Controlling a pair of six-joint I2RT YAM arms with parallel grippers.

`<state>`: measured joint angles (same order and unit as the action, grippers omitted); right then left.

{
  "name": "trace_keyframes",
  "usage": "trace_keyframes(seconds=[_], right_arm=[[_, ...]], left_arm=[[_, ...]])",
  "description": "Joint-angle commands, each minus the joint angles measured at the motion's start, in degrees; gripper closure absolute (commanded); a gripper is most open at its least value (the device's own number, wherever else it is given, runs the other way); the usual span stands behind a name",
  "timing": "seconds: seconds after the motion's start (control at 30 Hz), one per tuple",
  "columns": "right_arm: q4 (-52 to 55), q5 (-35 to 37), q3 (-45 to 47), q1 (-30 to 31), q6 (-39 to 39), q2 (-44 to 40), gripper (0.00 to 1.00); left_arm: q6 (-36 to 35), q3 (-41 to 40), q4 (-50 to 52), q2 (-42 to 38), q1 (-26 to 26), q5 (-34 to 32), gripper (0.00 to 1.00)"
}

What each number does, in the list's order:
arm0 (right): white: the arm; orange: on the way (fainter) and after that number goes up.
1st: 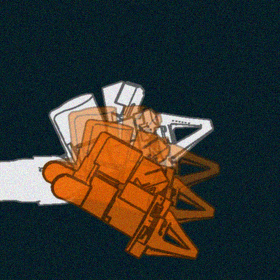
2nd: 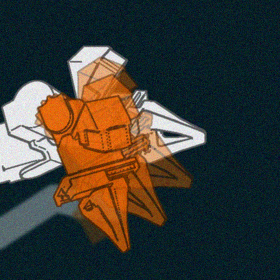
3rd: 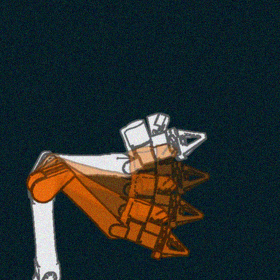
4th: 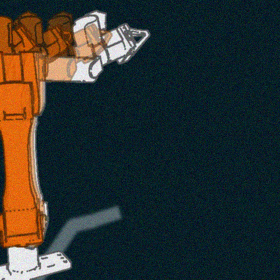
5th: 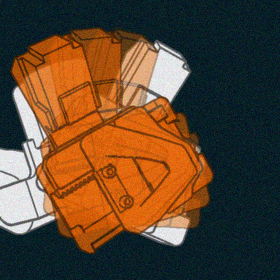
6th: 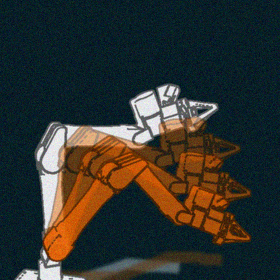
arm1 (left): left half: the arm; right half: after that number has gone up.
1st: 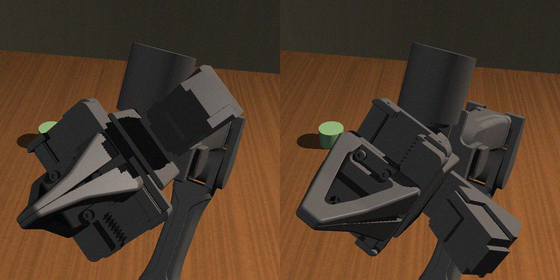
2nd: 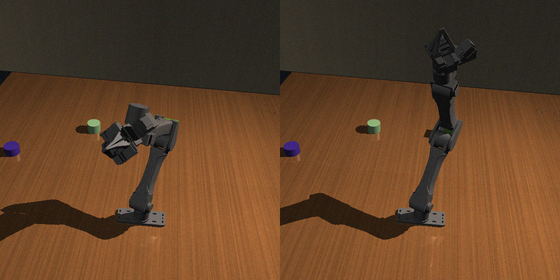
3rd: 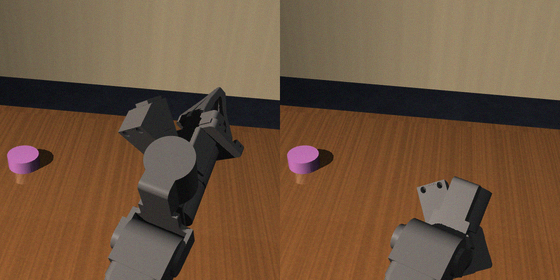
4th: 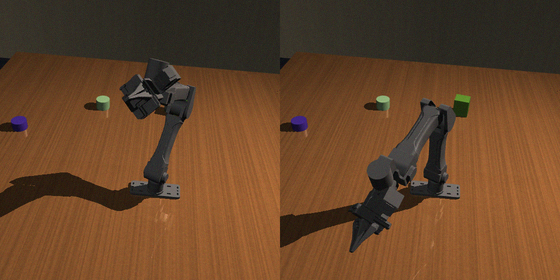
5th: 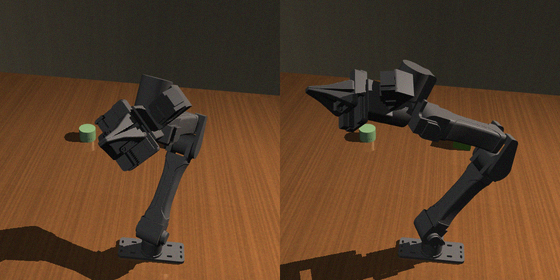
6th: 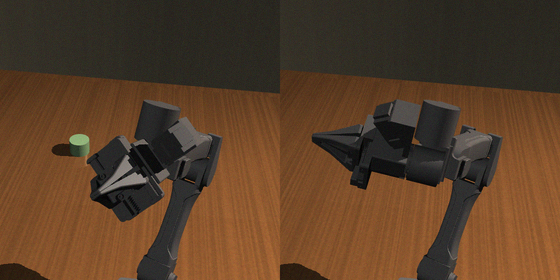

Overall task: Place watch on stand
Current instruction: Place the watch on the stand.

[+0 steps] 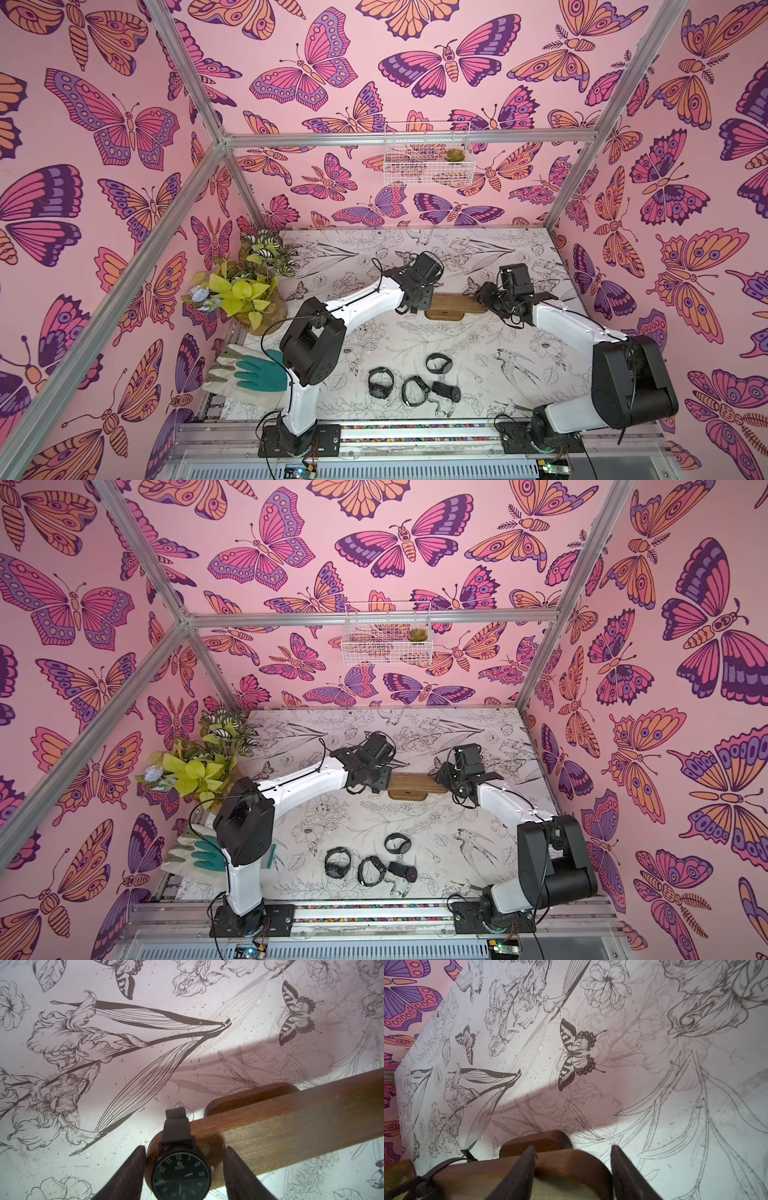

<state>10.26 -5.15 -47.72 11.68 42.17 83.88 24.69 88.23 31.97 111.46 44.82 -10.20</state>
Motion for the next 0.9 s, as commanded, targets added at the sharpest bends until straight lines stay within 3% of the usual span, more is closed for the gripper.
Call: trace_keyframes(seconds=[0.0, 0.27, 0.43, 0.6, 0.87], right_arm=[[1.9, 0.6, 0.4, 0.6, 0.4, -1.1, 0.41], [2.3, 1.2, 0.5, 0.6, 0.2, -1.1, 0.41], [2.3, 1.2, 0.4, 0.6, 0.1, -1.0, 0.4], [2.3, 1.1, 0.4, 0.6, 0.1, -0.8, 0.4], [2.2, 1.0, 0.6, 0.6, 0.1, -1.0, 0.4]], left_arm=[[1.0, -1.3, 1.3, -2.2, 0.5, 0.4, 0.42], [1.6, -2.1, 1.3, -2.9, 0.5, 0.2, 0.45], [2.1, -3.3, 1.3, -4.3, 0.5, -0.6, 0.39], [2.2, -3.1, 1.3, -3.8, 0.5, 0.9, 0.45], [1.9, -1.7, 1.3, -2.0, 0.5, 1.8, 0.42]])
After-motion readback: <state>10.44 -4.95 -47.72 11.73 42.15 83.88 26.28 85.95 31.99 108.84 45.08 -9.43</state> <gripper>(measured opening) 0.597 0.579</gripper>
